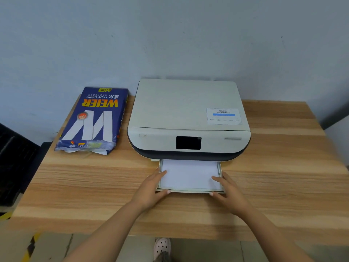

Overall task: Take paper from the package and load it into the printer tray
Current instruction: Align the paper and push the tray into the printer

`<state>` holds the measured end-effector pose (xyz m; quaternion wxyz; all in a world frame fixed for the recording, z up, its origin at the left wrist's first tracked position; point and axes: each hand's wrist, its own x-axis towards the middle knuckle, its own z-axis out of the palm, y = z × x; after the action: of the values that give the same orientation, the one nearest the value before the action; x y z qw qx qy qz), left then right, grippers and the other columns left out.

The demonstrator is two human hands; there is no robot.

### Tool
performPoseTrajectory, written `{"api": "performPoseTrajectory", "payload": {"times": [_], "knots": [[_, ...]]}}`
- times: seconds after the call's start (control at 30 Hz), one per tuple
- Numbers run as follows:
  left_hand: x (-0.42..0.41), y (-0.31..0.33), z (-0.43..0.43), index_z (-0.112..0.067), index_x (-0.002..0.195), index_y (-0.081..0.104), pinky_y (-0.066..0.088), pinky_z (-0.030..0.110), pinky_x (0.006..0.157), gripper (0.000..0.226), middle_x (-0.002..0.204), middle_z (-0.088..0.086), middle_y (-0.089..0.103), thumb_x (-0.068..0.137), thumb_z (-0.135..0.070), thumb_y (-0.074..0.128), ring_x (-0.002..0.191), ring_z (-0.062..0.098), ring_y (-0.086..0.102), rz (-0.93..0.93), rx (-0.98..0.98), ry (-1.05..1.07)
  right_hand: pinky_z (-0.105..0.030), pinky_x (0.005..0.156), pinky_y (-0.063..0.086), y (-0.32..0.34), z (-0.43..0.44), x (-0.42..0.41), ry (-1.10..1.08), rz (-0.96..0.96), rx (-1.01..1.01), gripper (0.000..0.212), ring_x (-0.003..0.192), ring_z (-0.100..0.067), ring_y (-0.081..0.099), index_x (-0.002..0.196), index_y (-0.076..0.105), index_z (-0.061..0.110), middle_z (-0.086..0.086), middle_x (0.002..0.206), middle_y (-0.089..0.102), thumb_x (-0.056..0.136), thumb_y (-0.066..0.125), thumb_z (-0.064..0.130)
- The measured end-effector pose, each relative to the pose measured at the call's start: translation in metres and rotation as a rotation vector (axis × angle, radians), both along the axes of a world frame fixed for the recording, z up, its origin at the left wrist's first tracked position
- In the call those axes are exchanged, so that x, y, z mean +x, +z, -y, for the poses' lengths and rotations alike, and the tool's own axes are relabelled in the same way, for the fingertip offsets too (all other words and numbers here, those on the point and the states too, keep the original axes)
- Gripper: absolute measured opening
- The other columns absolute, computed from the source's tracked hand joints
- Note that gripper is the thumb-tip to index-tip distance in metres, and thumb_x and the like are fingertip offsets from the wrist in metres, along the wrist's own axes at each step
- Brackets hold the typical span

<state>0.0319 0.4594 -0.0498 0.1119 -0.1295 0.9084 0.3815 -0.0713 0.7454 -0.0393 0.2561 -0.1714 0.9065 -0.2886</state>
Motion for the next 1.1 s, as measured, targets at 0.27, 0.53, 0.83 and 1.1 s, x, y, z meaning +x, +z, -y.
{"api": "performPoseTrajectory", "payload": {"times": [0.27, 0.53, 0.83, 1.1], "knots": [[-0.003, -0.007, 0.002, -0.034, 0.143, 0.029, 0.023, 0.04, 0.116, 0.066, 0.155, -0.003, 0.023, 0.085, -0.049, 0.059, 0.141, 0.019, 0.022, -0.077, -0.089, -0.006, -0.033, 0.112, 0.022, -0.002, 0.003, -0.006, -0.033, -0.028, 0.017, 0.057, 0.144, -0.02, 0.017, 0.136, 0.042, 0.032, -0.006, 0.156, 0.02, 0.084, 0.064, 0.041], [0.032, -0.009, -0.035, -0.023, 0.137, 0.039, 0.04, 0.027, 0.101, 0.05, 0.131, -0.004, 0.051, 0.089, -0.035, 0.048, 0.12, 0.009, 0.042, -0.417, -0.347, -0.283, -0.045, 0.098, 0.044, -0.015, 0.001, 0.042, -0.024, -0.447, -0.02, 0.05, 0.121, -0.021, 0.042, 0.125, 0.052, 0.025, -0.002, 0.136, 0.046, 0.079, 0.071, 0.029], [0.06, -0.024, -0.049, -0.014, 0.149, 0.017, 0.01, 0.034, 0.111, 0.064, 0.156, 0.002, 0.02, 0.094, -0.042, 0.035, 0.144, 0.013, 0.007, -0.159, -0.52, -0.347, -0.033, 0.112, 0.005, -0.032, 0.013, 0.071, 0.231, -0.461, 0.276, 0.065, 0.145, -0.014, -0.003, 0.149, 0.012, 0.016, -0.002, 0.158, 0.012, 0.094, 0.002, 0.048], [0.03, -0.019, -0.046, -0.018, 0.15, 0.008, -0.001, 0.036, 0.113, 0.063, 0.158, -0.002, 0.008, 0.096, -0.047, 0.025, 0.143, 0.008, -0.007, -0.111, -0.511, -0.289, -0.03, 0.114, -0.008, -0.025, 0.029, 0.043, 0.21, -0.419, 0.332, 0.063, 0.144, -0.017, -0.005, 0.148, 0.015, 0.013, -0.008, 0.156, 0.017, 0.094, 0.026, 0.042]]}}
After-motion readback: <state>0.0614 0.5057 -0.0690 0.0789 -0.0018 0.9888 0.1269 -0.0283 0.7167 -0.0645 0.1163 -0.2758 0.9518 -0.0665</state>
